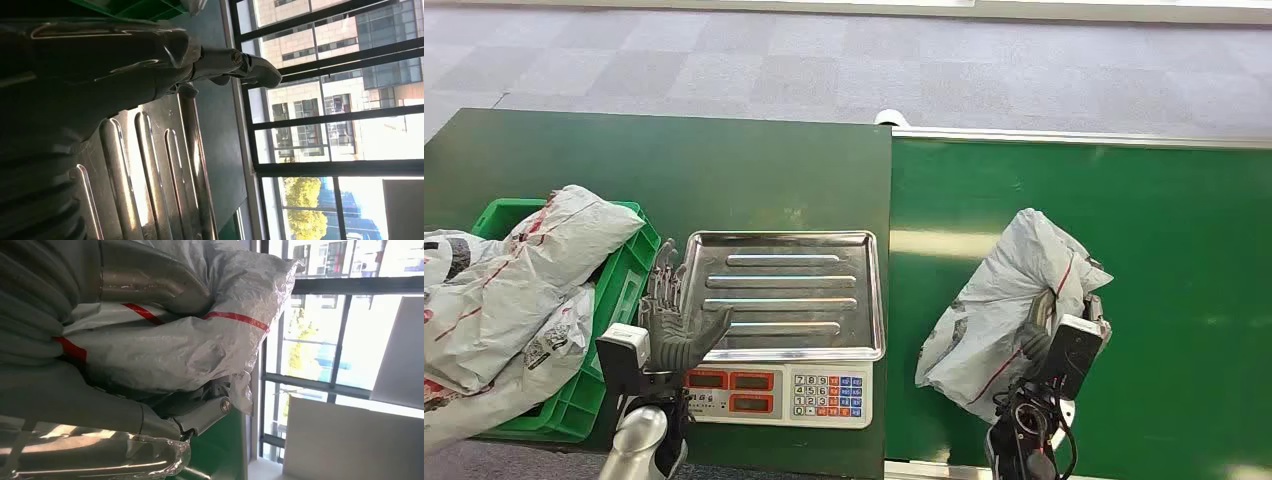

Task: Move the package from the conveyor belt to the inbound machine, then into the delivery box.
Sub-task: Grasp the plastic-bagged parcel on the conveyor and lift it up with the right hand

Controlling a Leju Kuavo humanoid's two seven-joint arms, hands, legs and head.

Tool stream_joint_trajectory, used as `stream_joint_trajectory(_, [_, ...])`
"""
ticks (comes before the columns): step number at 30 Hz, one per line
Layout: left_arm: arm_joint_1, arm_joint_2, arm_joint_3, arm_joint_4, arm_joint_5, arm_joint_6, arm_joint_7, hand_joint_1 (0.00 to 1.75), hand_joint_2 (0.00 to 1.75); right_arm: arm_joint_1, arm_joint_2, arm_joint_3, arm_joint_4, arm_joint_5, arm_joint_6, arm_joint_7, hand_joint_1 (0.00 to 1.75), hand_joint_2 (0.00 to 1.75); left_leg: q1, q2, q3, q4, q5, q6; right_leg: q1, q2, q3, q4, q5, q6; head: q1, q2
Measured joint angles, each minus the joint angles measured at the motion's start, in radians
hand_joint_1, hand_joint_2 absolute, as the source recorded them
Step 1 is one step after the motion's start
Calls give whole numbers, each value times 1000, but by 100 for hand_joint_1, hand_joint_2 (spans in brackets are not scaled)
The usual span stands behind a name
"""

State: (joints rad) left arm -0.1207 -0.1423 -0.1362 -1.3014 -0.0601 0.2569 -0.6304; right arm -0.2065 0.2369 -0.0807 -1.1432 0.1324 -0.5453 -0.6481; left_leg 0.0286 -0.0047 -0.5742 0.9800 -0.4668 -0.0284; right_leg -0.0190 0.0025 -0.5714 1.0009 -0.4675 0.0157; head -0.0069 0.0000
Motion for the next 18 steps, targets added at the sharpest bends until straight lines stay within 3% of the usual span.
stream_joint_trajectory(10, [0,-8,0,-12,-6,0,3,0,175,29,1,-15,-92,0,-3,-3,175,175,0,0,0,0,0,0,0,0,0,0,0,0,0,0])
stream_joint_trajectory(18, [11,-9,5,-35,-18,-8,11,0,175,19,1,19,-62,21,183,106,175,175,0,-1,0,0,0,0,0,0,1,0,0,0,0,0])
